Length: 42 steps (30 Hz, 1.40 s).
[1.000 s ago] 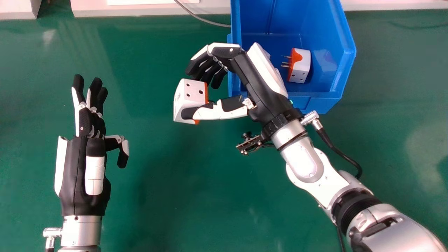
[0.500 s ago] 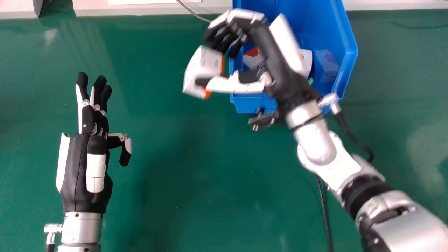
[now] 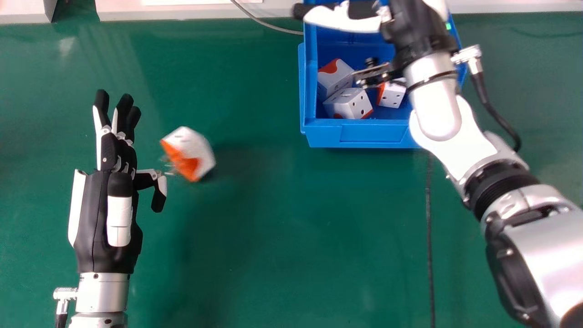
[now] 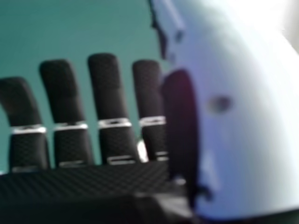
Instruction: Pick all objects and put in blue box
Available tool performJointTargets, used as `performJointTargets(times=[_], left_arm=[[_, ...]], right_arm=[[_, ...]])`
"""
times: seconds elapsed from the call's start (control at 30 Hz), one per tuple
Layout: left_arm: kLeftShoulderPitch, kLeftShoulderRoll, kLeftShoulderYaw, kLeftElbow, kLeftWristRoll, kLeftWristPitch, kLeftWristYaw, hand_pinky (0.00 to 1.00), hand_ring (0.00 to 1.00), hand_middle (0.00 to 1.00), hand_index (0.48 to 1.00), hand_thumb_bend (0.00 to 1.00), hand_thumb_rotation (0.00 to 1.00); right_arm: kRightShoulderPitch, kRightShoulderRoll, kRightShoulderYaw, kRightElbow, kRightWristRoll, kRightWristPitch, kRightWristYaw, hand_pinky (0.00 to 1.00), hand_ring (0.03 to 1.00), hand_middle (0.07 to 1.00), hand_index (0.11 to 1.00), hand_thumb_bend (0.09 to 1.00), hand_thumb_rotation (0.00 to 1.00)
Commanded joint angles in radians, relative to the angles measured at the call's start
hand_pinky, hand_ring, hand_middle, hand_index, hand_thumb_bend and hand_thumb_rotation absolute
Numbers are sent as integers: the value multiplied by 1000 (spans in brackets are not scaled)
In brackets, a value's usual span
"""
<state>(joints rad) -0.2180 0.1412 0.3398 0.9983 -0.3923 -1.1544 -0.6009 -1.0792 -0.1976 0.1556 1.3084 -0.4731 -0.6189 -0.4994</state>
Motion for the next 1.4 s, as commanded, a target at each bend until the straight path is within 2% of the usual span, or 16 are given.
performJointTargets(times=[0.0,0.1,0.17,0.2,0.27,0.37,0.47,0.5,0.6,0.73,0.9,1.03,1.23,1.37], left_arm=[[-15,12,2,-10,3,-4,2,0,1000,1000,1000,1000,956],[-11,11,1,-12,8,-14,5,0,1000,1000,1000,1000,956],[-5,12,3,-16,5,-19,3,0,1000,1000,1000,1000,955],[-1,13,3,-20,1,-18,0,0,1000,1000,1000,1000,955],[6,11,1,-29,3,-20,2,0,1000,1000,1000,1000,956],[7,9,-2,-35,4,-16,2,0,1000,1000,1000,1000,957],[5,10,-1,-29,5,-13,2,0,1000,1000,1000,1000,957],[6,10,-1,-28,5,-12,1,0,1000,1000,1000,1000,957],[8,7,-2,-23,6,-12,-1,0,1000,1000,1000,1000,956],[13,1,-8,-40,7,-6,1,0,1000,1000,999,1000,954],[6,1,-8,-28,1,-4,-11,0,1000,1000,997,1000,950],[5,-4,-13,-31,7,-6,-6,0,1000,1000,997,1000,949],[-4,2,-10,-15,5,-4,-7,0,1000,1000,996,1000,948],[-4,-3,-7,-7,2,-18,-8,0,1000,1000,999,1000,950]], right_arm=[[-65,-29,32,18,-39,87,-68,347,395,486,531,516,0],[-75,-47,106,49,-112,262,8,346,392,486,532,515,0],[-67,-48,122,47,-117,283,59,349,390,485,534,515,0],[-56,-46,126,42,-115,271,68,349,390,485,534,515,0],[-32,-36,129,31,-108,242,76,363,393,491,533,515,0],[-5,-21,130,19,-97,208,94,483,548,619,637,730,67],[21,-16,137,7,-98,167,97,581,653,697,698,862,127],[35,-13,132,1,-90,140,96,590,664,707,706,877,128],[74,-7,124,-23,-76,55,75,600,679,721,716,899,125],[112,-8,123,-49,-62,-46,58,604,694,734,725,926,120],[160,-16,126,-113,-63,-194,32,594,698,745,727,939,117],[196,-4,138,-178,-78,-298,7,591,699,750,726,945,129],[194,20,156,-191,-92,-344,5,588,695,745,719,955,149],[197,37,172,-203,-101,-351,19,585,693,744,717,953,150]])
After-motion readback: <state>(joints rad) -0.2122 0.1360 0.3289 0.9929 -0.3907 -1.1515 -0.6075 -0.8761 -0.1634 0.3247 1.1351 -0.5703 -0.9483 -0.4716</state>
